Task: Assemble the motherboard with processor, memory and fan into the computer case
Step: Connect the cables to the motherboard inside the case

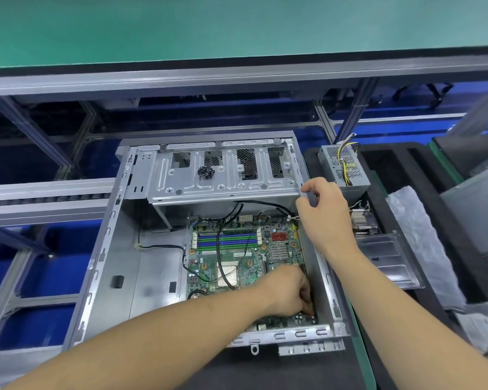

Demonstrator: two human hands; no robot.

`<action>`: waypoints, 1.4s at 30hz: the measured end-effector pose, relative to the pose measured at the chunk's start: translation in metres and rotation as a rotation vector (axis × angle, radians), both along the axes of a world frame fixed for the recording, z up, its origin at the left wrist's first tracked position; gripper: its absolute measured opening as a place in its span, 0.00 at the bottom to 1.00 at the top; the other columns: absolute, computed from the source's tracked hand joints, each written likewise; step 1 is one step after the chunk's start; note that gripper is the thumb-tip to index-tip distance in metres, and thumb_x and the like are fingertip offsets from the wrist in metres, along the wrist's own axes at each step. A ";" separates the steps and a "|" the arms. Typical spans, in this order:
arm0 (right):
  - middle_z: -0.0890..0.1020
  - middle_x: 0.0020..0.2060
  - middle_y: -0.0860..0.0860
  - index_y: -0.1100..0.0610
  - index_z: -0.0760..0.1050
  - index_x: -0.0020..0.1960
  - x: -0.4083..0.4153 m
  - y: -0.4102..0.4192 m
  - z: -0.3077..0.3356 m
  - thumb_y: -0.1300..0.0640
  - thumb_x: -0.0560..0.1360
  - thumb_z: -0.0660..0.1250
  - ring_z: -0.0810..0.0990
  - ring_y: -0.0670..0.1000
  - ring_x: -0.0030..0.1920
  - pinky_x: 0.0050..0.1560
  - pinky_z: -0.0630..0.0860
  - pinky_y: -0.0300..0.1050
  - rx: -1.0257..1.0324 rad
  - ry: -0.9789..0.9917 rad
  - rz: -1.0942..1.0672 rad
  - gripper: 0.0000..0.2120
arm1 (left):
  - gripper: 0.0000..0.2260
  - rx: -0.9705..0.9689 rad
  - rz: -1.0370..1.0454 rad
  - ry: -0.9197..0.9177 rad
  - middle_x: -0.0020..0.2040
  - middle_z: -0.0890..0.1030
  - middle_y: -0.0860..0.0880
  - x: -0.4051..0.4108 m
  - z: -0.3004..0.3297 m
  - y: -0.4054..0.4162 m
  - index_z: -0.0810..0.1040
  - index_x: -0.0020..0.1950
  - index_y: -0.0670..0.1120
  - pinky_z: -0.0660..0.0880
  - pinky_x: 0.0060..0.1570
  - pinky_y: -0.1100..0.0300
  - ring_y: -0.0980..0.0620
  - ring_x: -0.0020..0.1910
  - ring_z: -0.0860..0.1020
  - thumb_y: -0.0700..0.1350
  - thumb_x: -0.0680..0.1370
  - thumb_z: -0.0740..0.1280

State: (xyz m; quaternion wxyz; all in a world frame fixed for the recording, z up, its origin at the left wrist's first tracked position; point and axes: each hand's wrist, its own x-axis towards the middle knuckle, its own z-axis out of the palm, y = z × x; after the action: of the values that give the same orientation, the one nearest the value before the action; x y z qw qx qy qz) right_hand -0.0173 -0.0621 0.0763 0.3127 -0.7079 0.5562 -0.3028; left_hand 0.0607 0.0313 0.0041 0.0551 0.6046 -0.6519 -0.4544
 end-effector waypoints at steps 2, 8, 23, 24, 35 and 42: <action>0.72 0.50 0.47 0.48 0.73 0.52 0.000 0.000 0.000 0.58 0.78 0.65 0.73 0.43 0.45 0.39 0.64 0.33 -0.002 -0.001 0.000 0.06 | 0.04 -0.034 -0.065 -0.048 0.48 0.85 0.45 0.000 0.002 0.001 0.85 0.49 0.42 0.80 0.51 0.53 0.47 0.49 0.81 0.41 0.76 0.73; 0.73 0.50 0.48 0.48 0.73 0.52 -0.001 0.000 0.000 0.58 0.78 0.65 0.73 0.41 0.45 0.40 0.64 0.32 -0.009 0.001 0.006 0.06 | 0.05 -0.152 -0.215 -0.116 0.50 0.83 0.43 0.003 0.005 0.002 0.83 0.50 0.41 0.79 0.50 0.49 0.43 0.49 0.80 0.41 0.78 0.69; 0.73 0.51 0.48 0.48 0.73 0.53 -0.001 -0.001 -0.001 0.58 0.78 0.65 0.72 0.40 0.44 0.39 0.61 0.28 -0.001 0.008 0.002 0.07 | 0.09 -0.248 -0.319 -0.102 0.51 0.81 0.41 0.007 0.007 0.001 0.83 0.53 0.39 0.77 0.51 0.49 0.41 0.50 0.78 0.44 0.79 0.68; 0.73 0.51 0.48 0.48 0.73 0.53 -0.001 -0.001 -0.001 0.58 0.78 0.65 0.72 0.40 0.44 0.38 0.61 0.27 -0.001 0.009 0.002 0.07 | 0.09 -0.248 -0.329 -0.111 0.51 0.81 0.41 0.006 0.007 0.001 0.83 0.53 0.39 0.77 0.51 0.49 0.41 0.50 0.78 0.44 0.79 0.68; 0.73 0.52 0.49 0.49 0.74 0.53 -0.001 0.000 0.000 0.59 0.78 0.65 0.73 0.42 0.42 0.39 0.63 0.27 -0.001 -0.010 0.006 0.07 | 0.11 -0.282 -0.447 -0.226 0.55 0.79 0.42 0.002 0.012 0.000 0.82 0.56 0.40 0.78 0.48 0.51 0.43 0.49 0.78 0.46 0.81 0.66; 0.73 0.52 0.49 0.49 0.73 0.53 -0.001 0.000 0.000 0.59 0.78 0.65 0.73 0.43 0.43 0.40 0.64 0.31 0.000 -0.012 0.012 0.07 | 0.12 -0.283 -0.456 -0.247 0.55 0.80 0.41 -0.001 0.014 0.000 0.81 0.57 0.40 0.79 0.49 0.49 0.41 0.49 0.79 0.47 0.81 0.65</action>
State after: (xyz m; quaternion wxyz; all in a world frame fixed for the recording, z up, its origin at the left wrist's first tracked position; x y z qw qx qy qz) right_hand -0.0179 -0.0617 0.0766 0.3181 -0.7093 0.5500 -0.3052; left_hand 0.0600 0.0312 0.0180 -0.0444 0.4794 -0.8296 -0.2828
